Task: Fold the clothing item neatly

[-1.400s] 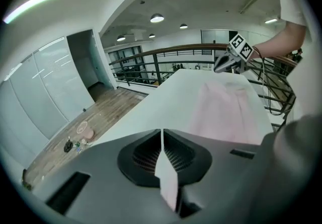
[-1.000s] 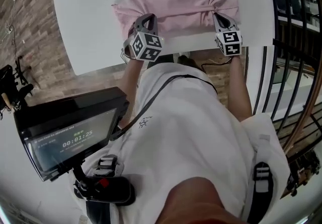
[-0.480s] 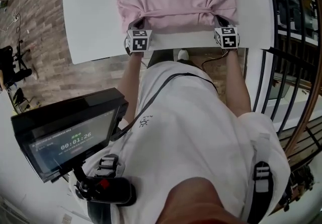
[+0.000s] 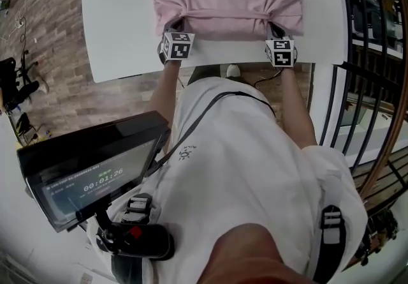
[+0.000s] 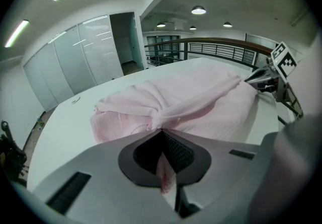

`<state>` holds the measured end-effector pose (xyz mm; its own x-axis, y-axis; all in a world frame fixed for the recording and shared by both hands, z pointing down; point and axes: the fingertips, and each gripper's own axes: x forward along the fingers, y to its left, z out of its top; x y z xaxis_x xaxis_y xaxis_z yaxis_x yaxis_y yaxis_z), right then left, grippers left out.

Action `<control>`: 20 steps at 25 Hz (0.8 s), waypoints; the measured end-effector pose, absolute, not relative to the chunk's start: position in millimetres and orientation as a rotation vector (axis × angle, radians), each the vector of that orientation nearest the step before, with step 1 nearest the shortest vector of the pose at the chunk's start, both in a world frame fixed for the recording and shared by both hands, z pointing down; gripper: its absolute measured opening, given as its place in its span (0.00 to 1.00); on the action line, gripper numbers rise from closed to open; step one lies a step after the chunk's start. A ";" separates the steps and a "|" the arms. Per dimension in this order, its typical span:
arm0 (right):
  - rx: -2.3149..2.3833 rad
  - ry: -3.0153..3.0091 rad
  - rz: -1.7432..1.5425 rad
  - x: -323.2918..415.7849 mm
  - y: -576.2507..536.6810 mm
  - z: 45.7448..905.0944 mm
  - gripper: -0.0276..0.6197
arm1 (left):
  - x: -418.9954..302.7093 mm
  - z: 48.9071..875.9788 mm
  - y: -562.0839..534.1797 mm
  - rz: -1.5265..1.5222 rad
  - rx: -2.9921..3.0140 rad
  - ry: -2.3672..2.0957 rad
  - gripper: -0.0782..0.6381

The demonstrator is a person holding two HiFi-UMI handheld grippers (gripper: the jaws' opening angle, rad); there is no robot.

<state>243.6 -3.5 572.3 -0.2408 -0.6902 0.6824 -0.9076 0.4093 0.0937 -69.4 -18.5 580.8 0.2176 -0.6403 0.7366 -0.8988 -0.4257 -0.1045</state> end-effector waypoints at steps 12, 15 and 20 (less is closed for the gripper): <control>1.567 -2.073 0.526 323.7 60.5 491.2 0.05 | 9.9 506.2 49.5 0.898 2.383 -1.430 0.11; 1.605 -2.140 0.664 293.3 24.3 479.4 0.05 | -18.8 503.8 4.5 0.890 2.400 -1.408 0.11; 1.636 -2.201 0.725 245.3 -14.8 484.4 0.05 | -47.8 502.5 -67.6 0.803 2.430 -1.376 0.11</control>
